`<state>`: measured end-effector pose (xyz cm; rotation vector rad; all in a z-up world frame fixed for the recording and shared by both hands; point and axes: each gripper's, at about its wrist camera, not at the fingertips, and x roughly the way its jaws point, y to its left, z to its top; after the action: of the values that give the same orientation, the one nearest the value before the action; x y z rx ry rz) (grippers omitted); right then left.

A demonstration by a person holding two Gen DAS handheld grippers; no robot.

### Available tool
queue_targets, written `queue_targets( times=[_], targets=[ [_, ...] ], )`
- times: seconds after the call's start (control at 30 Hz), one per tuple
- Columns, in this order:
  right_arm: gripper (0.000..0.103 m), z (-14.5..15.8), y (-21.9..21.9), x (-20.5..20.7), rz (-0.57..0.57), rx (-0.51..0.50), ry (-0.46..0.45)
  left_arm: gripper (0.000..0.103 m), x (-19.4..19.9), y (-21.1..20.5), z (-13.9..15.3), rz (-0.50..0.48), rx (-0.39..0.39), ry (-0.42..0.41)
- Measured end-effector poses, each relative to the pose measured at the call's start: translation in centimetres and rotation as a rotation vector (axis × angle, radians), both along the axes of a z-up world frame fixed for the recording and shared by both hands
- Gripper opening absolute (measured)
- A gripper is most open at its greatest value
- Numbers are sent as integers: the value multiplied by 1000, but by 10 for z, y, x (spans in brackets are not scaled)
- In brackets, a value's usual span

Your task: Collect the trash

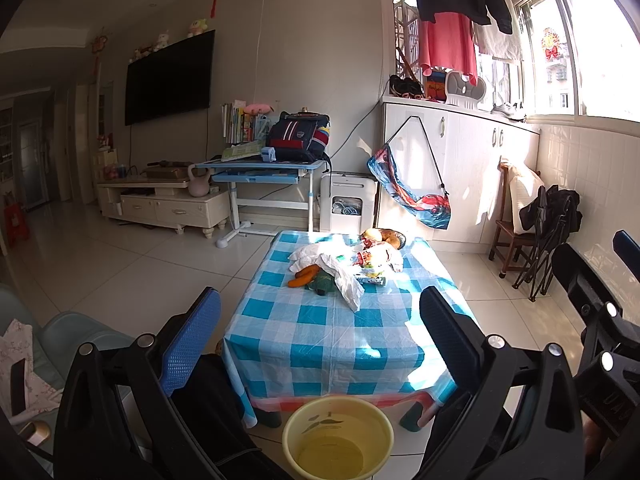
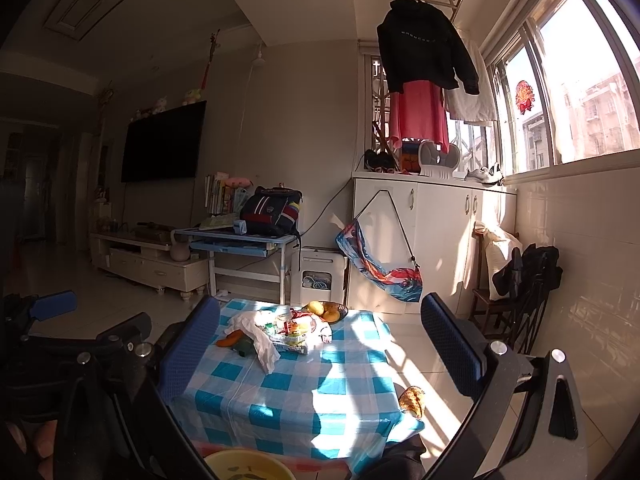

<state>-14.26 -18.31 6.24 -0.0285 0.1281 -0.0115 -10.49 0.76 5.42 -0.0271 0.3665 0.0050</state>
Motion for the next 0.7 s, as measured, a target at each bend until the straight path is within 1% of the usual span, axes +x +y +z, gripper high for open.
queue_targets(
  times=[0.07, 0.27, 0.5, 0.7],
  targets=[
    [97, 0, -1, -1, 2, 14, -1, 96, 0, 1, 0, 0, 0, 0],
    [97, -1, 1, -1, -1, -14, -13, 96, 0, 0, 0, 0, 0, 0],
    [97, -1, 2, 0, 0, -14, -15, 96, 0, 0, -1, 0, 2, 0],
    [97, -4, 2, 8, -6, -10, -33, 96, 3, 5, -1, 7, -3, -1]
  ],
)
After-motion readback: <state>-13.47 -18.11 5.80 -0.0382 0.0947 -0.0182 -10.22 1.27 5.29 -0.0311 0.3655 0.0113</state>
